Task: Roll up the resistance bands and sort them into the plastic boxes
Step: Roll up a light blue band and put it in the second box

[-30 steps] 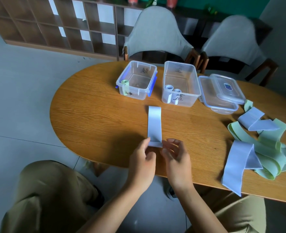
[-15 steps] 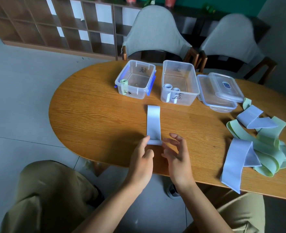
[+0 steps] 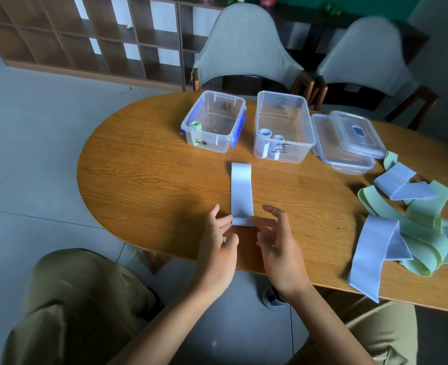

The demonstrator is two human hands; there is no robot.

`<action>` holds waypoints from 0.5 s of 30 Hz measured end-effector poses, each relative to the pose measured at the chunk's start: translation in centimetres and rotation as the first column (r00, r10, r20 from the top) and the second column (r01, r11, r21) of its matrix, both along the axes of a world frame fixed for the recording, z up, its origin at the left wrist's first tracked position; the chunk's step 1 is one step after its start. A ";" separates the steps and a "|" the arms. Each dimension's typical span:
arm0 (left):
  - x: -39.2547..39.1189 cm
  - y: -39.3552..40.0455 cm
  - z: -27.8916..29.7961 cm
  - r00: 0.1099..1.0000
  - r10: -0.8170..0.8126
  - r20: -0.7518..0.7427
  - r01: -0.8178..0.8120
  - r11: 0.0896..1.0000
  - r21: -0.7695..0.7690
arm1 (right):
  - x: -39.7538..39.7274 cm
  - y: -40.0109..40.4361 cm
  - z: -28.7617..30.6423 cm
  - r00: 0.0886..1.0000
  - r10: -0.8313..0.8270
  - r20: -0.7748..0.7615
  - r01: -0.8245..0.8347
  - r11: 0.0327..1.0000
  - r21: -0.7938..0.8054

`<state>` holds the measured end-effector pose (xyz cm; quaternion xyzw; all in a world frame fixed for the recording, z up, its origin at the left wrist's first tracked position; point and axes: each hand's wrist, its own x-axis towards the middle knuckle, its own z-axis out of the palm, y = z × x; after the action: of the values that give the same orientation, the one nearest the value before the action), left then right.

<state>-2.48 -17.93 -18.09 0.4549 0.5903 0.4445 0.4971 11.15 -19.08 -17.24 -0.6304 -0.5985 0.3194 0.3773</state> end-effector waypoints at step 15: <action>-0.6 -0.3 -0.4 0.923 -0.110 -0.369 0.169 0.977 0.132 | 0.8 1.0 -0.4 0.991 0.080 0.104 -0.081 0.997 0.006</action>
<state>-3.05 -18.25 -18.46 0.6081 0.5993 0.3634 0.3729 11.99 -18.09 -17.66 -0.6194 -0.6441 0.2979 0.3357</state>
